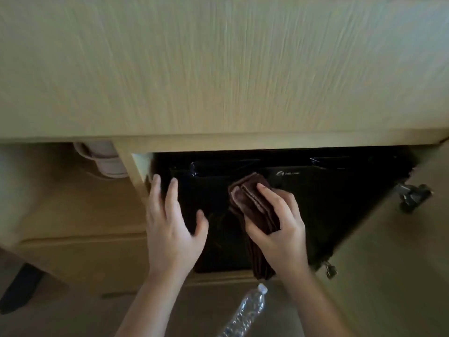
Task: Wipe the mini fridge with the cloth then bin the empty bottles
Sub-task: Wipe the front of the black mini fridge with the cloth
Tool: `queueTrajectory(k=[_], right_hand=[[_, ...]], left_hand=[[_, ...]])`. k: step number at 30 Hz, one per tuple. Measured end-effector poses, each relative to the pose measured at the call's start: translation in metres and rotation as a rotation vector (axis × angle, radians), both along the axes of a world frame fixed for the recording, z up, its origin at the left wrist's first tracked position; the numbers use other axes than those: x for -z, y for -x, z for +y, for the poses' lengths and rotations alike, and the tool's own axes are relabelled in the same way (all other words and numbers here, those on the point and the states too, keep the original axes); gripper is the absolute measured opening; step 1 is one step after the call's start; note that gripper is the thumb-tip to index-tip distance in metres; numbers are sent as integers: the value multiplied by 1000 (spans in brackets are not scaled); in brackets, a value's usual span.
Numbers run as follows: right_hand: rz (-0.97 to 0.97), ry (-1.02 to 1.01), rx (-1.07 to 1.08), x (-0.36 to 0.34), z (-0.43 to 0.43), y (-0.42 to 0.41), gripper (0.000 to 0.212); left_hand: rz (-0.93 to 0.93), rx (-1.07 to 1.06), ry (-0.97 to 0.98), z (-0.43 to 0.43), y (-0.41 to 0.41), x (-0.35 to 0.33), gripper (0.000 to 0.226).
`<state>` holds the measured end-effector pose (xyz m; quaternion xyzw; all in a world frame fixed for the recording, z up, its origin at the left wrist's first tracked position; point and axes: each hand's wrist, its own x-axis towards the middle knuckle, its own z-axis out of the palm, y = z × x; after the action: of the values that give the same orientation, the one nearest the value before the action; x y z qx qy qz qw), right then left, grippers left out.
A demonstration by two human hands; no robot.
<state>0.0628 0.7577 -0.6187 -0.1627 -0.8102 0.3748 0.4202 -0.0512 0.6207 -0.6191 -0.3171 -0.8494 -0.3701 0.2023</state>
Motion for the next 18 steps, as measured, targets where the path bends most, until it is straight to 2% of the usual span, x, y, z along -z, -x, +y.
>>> queueTrajectory(k=[3,9,14,18], right_hand=[[113,-44,38,26,9,11,57],[276,-130,114,59,21,19,58],[505,-71,334,66,53,1,51],[554,20,517,69,94,-11,58]], left_hand=[[46,-30,-62,15,6,24,78],[24,27,-166,38,8,45,95],[39,32,-228,47,10,53,100],[18,14,-225,57,8,54,104]])
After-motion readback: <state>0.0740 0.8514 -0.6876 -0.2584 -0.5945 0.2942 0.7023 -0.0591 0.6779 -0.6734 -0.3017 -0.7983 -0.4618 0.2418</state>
